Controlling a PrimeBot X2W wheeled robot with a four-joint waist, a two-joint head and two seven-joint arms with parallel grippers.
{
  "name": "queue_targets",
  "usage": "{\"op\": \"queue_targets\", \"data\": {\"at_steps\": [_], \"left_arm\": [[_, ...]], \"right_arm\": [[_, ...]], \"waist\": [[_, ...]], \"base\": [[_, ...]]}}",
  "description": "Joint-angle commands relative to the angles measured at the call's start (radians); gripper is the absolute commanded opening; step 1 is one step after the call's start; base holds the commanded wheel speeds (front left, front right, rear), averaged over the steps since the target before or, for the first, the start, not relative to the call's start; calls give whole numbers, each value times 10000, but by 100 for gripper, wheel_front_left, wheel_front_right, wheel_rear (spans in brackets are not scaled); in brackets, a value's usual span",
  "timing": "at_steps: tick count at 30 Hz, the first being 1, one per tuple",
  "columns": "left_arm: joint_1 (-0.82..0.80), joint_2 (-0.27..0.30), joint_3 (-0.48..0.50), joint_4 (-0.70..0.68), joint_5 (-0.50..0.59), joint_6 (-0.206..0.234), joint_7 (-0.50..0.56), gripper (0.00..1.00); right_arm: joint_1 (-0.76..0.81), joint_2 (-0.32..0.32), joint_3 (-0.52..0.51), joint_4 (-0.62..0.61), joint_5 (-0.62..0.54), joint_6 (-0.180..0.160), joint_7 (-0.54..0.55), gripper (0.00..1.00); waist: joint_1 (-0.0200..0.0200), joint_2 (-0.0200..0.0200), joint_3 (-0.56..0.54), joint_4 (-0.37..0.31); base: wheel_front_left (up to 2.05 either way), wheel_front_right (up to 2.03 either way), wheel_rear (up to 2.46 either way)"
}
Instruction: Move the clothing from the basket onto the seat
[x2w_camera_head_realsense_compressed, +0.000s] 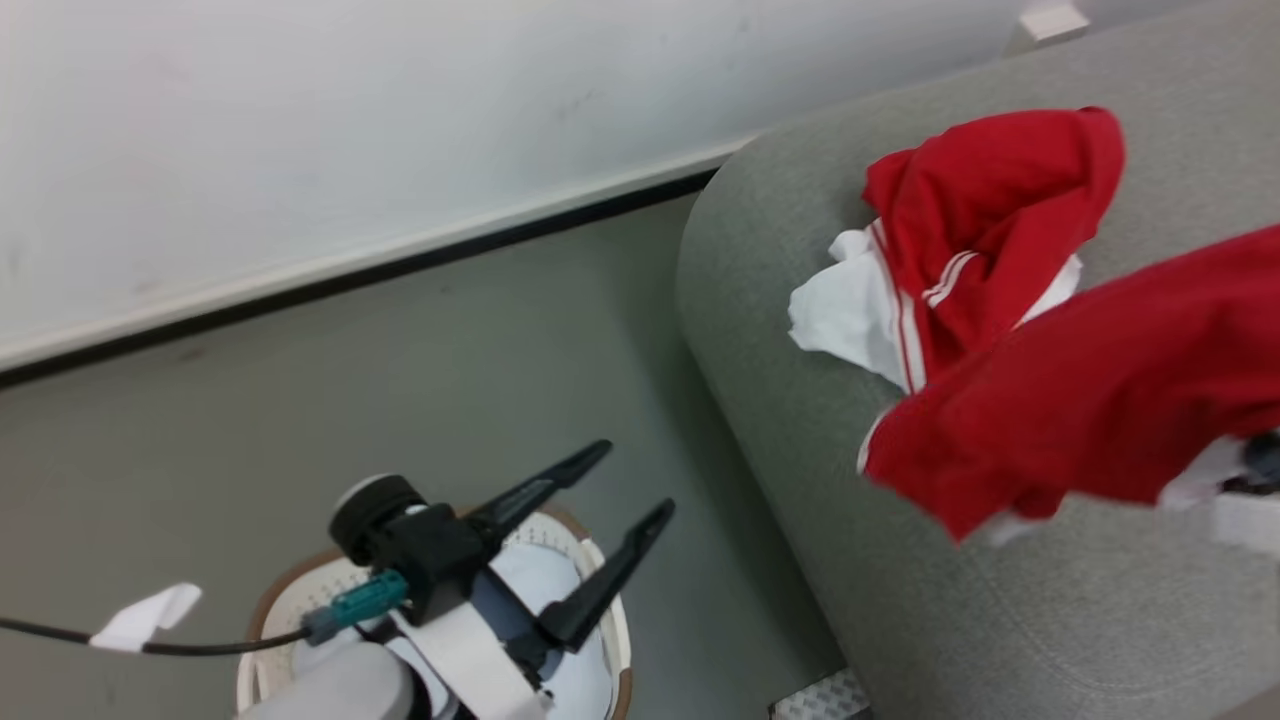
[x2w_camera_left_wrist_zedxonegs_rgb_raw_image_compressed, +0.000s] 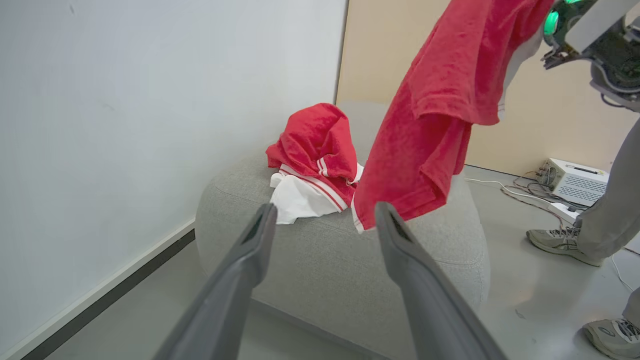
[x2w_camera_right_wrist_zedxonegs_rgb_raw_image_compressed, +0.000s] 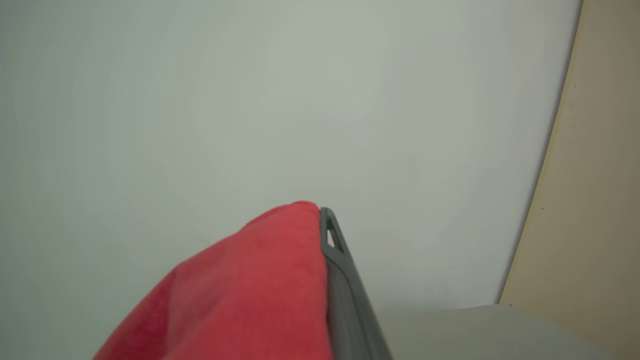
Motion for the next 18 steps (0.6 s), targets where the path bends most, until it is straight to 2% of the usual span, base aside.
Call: {"op": "queue_targets", "data": {"at_steps": [1, 7, 11, 14, 18], "left_arm": [[-39, 230, 71, -131, 110, -63, 32, 100], [48, 1086, 416, -656, -18, -103, 20, 100], [213, 1641, 790, -977, -139, -74, -4, 100], [196, 2027, 1030, -1242, -124, -149, -21, 100], [127, 2483, 1400, -1654, -94, -215, -13, 100]], "right_arm": [[-287, -167, -305, -257, 49, -23, 234, 0], [-1077, -924, -2064, -1211, 68, -23, 1440, 0], [-1358, -801, -2855, -2061, -202, -25, 2441, 0], [-1791, -1072, -3179, -1702, -240, -23, 2994, 0], [-2476, -1639, -3522, -492, -501, -25, 3438, 0]], "waist": [[-1, 0, 521, 412], [-1, 0, 1423, 956], [-1, 0, 2017, 1174], [-1, 0, 2484, 1375], [-1, 0, 3146, 1677]], "base": [[0, 0, 0], [0, 0, 0], [0, 0, 0], [0, 0, 0], [0, 0, 0]]}}
